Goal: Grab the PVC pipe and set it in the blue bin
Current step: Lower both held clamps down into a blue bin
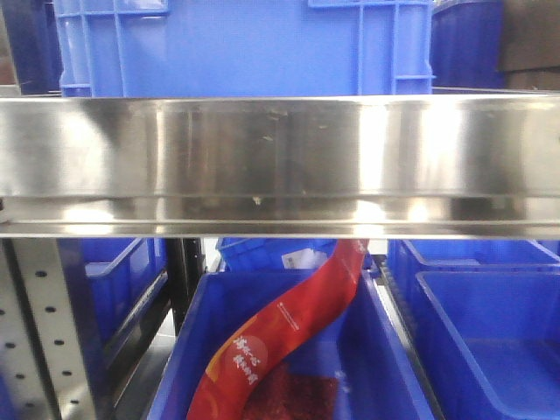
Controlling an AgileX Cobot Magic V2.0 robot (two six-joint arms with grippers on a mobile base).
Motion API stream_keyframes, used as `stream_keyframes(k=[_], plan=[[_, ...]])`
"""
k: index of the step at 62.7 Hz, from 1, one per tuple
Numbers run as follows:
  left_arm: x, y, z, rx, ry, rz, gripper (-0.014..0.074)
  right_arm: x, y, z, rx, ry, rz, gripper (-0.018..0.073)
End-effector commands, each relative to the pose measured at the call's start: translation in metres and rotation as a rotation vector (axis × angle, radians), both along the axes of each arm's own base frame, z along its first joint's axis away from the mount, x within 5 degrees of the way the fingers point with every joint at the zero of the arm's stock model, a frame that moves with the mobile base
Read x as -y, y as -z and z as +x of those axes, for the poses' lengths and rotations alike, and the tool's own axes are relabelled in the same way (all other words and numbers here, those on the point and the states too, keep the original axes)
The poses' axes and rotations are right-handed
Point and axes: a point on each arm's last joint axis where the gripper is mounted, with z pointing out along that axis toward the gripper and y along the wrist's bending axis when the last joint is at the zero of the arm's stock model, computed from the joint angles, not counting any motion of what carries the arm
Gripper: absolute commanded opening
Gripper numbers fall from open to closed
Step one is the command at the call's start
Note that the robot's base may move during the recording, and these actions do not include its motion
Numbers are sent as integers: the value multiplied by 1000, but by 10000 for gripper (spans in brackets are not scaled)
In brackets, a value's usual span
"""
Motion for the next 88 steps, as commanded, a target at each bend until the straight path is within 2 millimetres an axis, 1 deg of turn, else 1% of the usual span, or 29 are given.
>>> stream_keyframes(k=[1,62,83,88], plan=[[0,-3,-1,33,-2,-5,-111,0,-2,0,24,1,-12,-162],[0,-4,-1,40,-3,-6,-111,0,-2,0,24,0,-10,-162],[0,-4,-1,40,-3,-6,-111,-1,-5,0,53,-8,-2,-162],[0,-6,-2,37,0,-5,-111,-2,-5,1,48,-23,29,-162]])
